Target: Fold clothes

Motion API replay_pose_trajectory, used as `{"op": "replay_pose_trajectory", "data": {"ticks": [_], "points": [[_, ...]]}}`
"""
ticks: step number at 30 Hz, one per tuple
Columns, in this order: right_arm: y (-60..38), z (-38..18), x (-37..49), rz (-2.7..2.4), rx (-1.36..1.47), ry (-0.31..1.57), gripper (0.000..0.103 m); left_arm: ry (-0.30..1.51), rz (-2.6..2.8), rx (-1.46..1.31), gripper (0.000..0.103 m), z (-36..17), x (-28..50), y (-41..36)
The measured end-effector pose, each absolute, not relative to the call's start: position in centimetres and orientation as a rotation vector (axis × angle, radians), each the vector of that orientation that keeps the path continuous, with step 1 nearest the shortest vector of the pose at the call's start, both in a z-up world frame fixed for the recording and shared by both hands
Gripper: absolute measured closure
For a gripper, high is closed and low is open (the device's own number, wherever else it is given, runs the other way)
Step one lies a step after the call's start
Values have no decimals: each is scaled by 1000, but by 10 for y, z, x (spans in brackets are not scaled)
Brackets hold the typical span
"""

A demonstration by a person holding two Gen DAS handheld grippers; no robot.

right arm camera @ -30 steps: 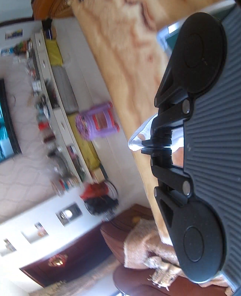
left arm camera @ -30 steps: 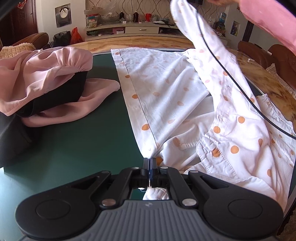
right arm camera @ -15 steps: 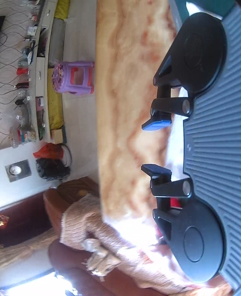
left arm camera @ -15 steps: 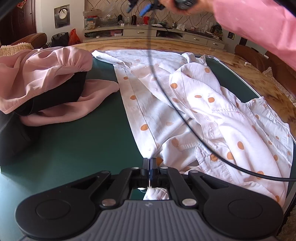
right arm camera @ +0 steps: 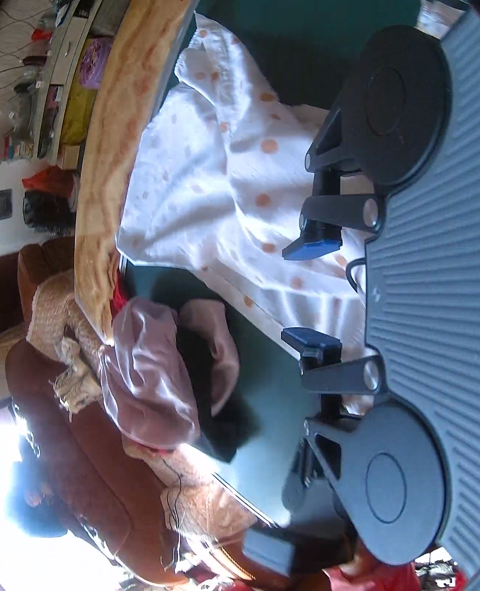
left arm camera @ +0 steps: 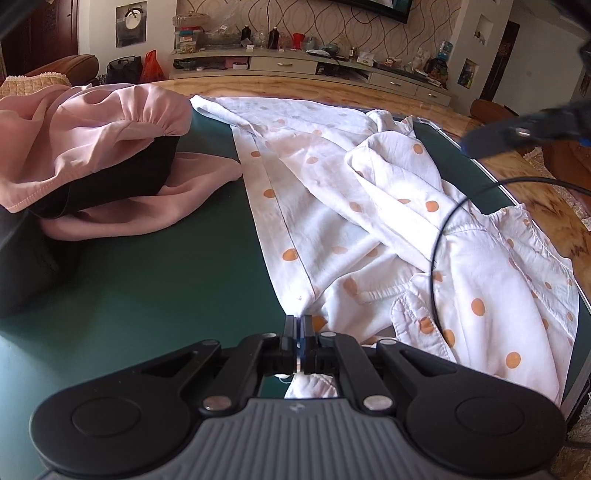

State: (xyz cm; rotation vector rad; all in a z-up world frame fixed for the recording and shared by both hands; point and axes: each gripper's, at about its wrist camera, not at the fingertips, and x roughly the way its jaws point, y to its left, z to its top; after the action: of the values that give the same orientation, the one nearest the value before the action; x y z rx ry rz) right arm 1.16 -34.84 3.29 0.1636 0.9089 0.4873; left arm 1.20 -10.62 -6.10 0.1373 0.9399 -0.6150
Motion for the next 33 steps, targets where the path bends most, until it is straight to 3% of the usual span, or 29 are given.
{"op": "replay_pose_trajectory", "data": {"ticks": [4,6,7,8,13,19,21,22,28,33], "points": [[-364,79,-51,729,329,747,56,949,-608,115,99,-61,12,-98],[-366,88,-60,768,401,737,50,954,-590,98,99,-59,13,-93],[-362,84,-59,729,418,766,42,952,-580,89,99,-56,13,-90],[-356,76,-58,678,430,807,41,946,-577,79,99,-53,11,-88],[-288,23,-63,489,243,981,41,943,-596,93,98,-38,-11,-83],[-247,-6,-66,351,61,996,42,983,-615,156,98,-41,-42,-79],[-249,-10,-67,355,84,1010,68,989,-612,166,98,-42,-50,-77],[-254,-11,-67,346,118,1016,98,991,-612,157,98,-41,-53,-75],[-335,-7,-95,180,458,966,97,1003,-611,128,95,-40,-67,-59],[-397,-27,-128,-86,551,1038,85,1002,-623,127,95,-40,-74,-59]]}}
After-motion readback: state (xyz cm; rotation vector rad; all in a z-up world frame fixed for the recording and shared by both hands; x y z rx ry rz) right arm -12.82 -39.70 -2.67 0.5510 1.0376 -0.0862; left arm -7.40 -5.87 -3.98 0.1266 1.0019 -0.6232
